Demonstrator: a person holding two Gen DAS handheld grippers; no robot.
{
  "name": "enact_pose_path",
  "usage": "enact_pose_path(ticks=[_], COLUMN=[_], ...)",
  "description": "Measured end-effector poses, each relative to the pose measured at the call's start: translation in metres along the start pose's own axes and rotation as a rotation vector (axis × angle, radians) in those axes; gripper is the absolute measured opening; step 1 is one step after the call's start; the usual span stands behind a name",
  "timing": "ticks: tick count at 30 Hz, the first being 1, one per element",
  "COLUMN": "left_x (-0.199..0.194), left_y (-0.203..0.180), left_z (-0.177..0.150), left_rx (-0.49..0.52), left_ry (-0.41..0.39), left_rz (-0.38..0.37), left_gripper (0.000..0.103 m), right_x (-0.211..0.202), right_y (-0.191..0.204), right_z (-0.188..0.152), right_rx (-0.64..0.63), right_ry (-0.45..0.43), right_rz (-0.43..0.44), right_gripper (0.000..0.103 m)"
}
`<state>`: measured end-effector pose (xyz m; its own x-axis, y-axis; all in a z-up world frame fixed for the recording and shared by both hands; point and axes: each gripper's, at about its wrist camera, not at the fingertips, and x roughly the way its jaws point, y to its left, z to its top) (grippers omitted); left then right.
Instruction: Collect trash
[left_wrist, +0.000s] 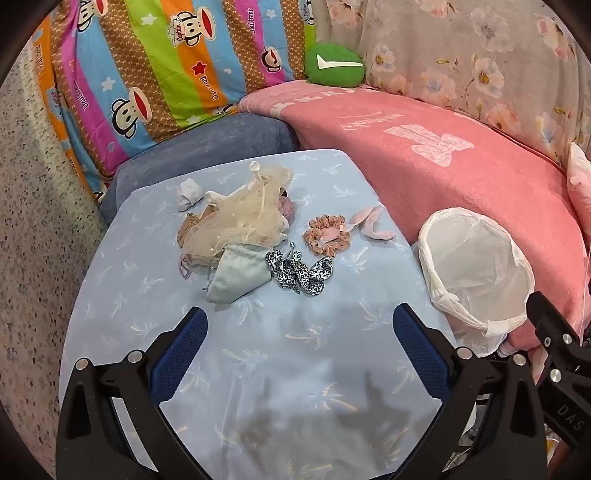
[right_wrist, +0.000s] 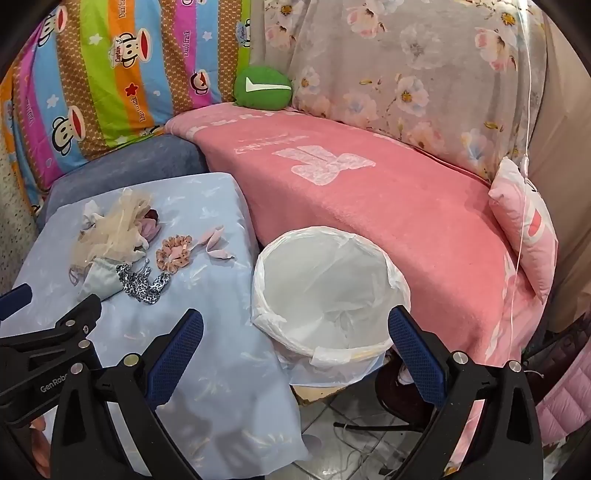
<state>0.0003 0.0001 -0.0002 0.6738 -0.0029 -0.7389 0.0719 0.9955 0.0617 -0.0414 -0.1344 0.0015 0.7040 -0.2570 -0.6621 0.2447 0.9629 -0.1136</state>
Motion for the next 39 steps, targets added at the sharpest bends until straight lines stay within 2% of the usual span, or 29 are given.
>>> enact_pose_path(ticks=[21, 39], left_x=[-0.008, -0.010], left_y=[-0.009, -0.003], left_z=[0.004, 0.004], left_rx=[0.001, -0.012], left_ry=[-0.021, -0.033], left_rz=[-0.002, -0.010], left_gripper=[0.096, 0.096], right_x=[-0.007, -0.012], right_y=[-0.006, -0.005], right_z=[0.005, 0.008], right_rx=[0.006, 0.009], right_ry=[-0.017, -0.033], right_rz=[0.000, -0.010], right_gripper=[0.097, 0.097])
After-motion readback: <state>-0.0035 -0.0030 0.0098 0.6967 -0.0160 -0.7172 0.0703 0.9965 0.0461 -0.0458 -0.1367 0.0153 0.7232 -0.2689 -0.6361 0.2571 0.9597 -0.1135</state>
